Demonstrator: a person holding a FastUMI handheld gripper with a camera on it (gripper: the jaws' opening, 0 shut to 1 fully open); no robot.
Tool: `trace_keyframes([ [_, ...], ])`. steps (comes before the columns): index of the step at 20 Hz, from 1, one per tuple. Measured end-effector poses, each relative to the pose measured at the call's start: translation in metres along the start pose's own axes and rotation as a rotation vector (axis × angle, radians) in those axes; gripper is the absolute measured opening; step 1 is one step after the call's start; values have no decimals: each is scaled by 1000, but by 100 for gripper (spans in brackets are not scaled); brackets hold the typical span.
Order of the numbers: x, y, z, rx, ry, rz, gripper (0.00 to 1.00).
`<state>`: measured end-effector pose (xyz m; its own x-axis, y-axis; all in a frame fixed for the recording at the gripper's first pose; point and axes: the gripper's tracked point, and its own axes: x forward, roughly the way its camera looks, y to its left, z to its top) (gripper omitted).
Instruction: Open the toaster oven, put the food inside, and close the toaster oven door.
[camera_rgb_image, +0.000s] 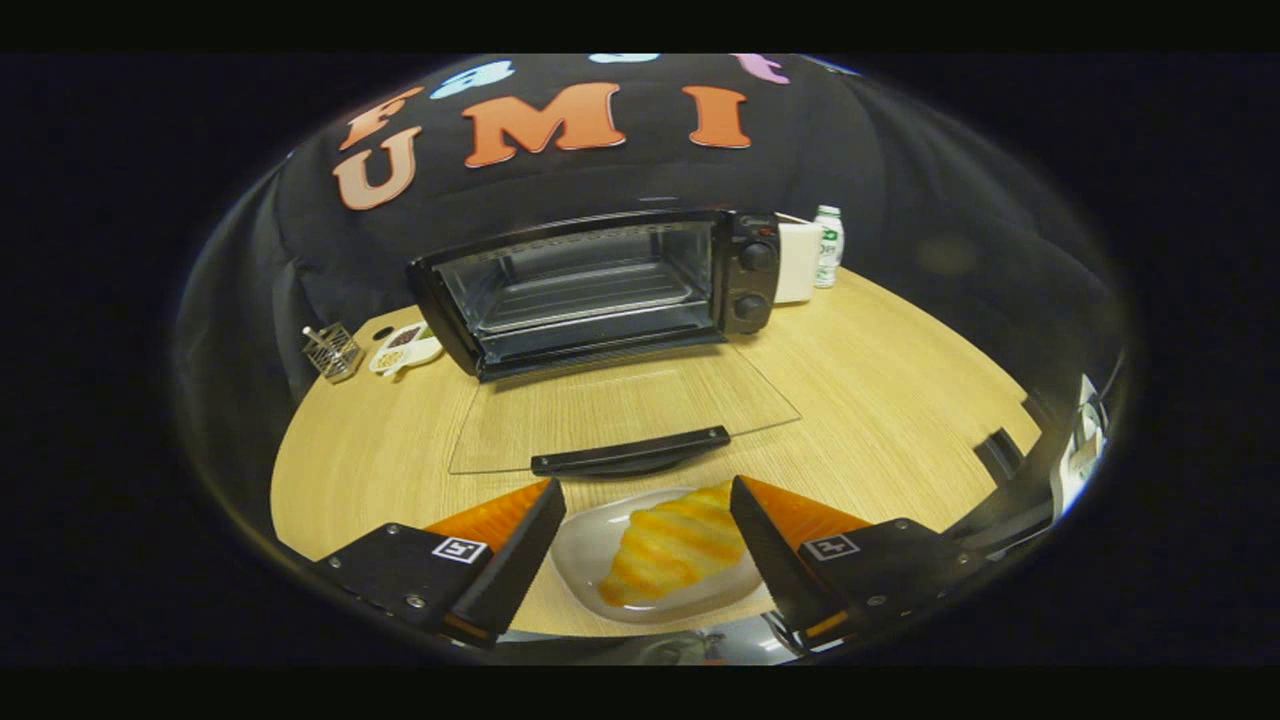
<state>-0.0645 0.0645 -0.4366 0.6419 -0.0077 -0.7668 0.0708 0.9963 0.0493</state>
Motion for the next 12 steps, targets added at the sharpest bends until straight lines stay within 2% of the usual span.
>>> trace_keyframes([
  [3, -14, -7, -15, 70, -1, -48, 99],
  [7, -19, -10, -42, 102, 38, -89, 99],
  [12, -11, -4, -69, 109, 93, -104, 99],
])
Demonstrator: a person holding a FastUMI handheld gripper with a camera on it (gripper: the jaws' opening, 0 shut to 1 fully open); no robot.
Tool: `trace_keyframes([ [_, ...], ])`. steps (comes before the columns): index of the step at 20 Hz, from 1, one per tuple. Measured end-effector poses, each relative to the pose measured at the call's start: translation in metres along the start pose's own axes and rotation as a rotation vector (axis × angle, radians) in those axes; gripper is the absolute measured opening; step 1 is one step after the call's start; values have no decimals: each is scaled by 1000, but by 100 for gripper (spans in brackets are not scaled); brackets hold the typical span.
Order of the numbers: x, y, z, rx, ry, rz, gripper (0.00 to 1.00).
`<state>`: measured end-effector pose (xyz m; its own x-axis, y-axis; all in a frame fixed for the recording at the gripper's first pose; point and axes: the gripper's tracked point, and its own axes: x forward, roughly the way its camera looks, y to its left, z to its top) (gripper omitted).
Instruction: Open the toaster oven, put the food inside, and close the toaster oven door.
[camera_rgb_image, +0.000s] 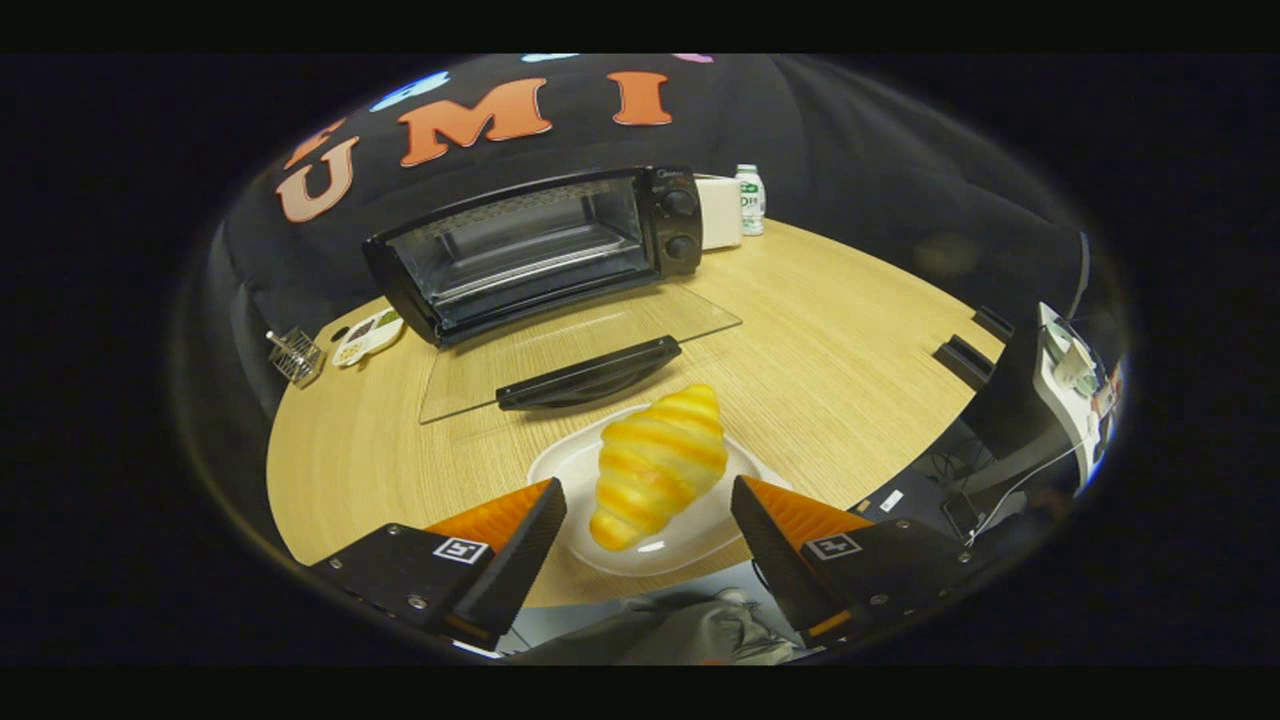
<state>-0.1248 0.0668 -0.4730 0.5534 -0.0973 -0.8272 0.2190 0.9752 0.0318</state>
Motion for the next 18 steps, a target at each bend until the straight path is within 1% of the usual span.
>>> trace_keyframes([
  [7, 24, 7, -23, 39, 85, -21, 99],
  [10, 27, 3, -24, 21, 91, -53, 83],
  [13, 26, 5, -25, 41, 106, -45, 71],
  [14, 25, 7, -25, 57, 112, -38, 65],
  [15, 26, 6, -25, 66, 118, -36, 62],
  [16, 24, 5, -24, 70, 117, -35, 56],
  [17, 22, 4, -22, 72, 108, -36, 53],
  [18, 21, 3, -19, 75, 99, -35, 48],
])
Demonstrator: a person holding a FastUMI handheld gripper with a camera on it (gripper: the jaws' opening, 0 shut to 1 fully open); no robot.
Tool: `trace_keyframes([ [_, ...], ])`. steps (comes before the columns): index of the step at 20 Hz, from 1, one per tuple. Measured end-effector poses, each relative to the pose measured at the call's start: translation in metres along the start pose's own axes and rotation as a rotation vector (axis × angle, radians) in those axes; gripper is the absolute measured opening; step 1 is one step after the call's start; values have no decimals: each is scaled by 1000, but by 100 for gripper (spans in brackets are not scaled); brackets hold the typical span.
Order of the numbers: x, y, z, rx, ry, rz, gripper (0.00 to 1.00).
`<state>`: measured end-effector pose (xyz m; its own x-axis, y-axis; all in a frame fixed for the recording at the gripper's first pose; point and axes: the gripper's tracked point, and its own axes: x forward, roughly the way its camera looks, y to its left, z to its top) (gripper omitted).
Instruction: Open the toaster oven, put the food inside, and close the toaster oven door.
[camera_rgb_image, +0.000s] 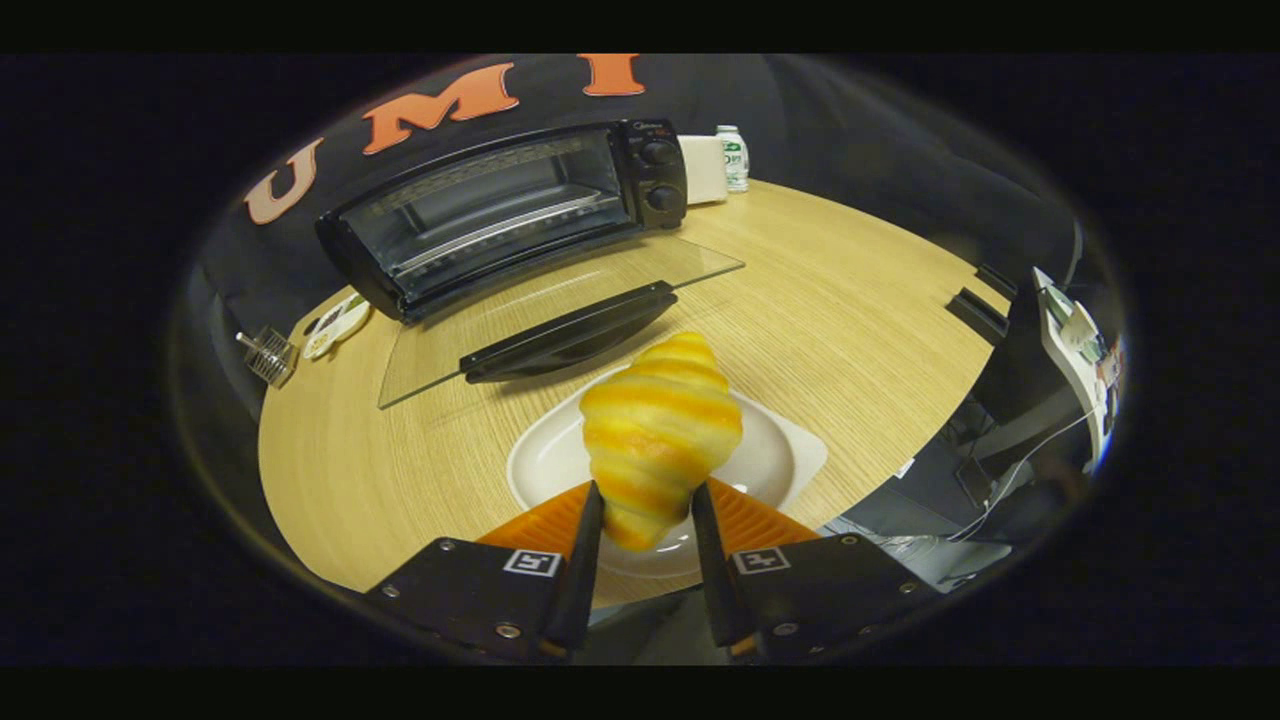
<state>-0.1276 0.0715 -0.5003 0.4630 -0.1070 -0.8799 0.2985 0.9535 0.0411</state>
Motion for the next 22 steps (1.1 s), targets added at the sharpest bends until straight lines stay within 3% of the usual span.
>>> trace_keyframes([
  [2, -7, 1, 7, 6, -14, 19, 41],
  [7, -33, 7, 34, 71, -70, 84, 39],
  [13, -54, 37, 77, 206, -174, 276, 38],
  [22, -40, 95, 144, 411, -259, 546, 38],
])
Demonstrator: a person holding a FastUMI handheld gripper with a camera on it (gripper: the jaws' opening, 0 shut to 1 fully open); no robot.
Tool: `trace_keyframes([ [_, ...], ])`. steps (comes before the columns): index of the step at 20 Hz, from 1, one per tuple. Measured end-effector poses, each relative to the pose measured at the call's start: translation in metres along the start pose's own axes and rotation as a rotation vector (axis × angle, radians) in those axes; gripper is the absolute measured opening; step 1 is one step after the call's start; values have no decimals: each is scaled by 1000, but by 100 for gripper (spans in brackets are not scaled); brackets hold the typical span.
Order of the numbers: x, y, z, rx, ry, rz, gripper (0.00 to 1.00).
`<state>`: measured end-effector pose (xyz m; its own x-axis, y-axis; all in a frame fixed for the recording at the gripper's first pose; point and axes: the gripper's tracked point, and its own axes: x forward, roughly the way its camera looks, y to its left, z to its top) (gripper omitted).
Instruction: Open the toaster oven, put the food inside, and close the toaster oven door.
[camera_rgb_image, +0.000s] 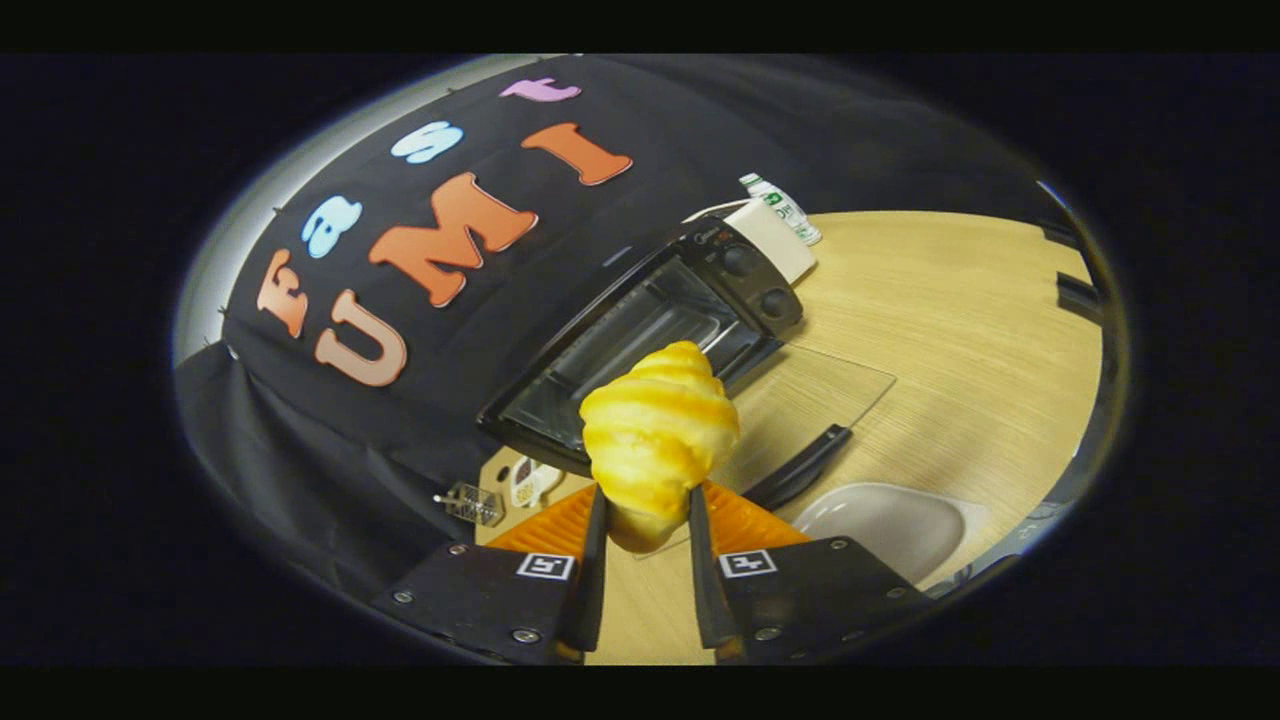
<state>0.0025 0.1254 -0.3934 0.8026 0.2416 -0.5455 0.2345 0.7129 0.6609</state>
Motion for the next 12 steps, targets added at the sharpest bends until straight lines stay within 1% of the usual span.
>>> trace_keyframes([
  [5, 48, 17, 13, 74, -7, 48, 38],
  [8, 75, 24, 19, 74, -13, 49, 38],
  [12, 111, 32, 21, 109, -2, 45, 38],
])
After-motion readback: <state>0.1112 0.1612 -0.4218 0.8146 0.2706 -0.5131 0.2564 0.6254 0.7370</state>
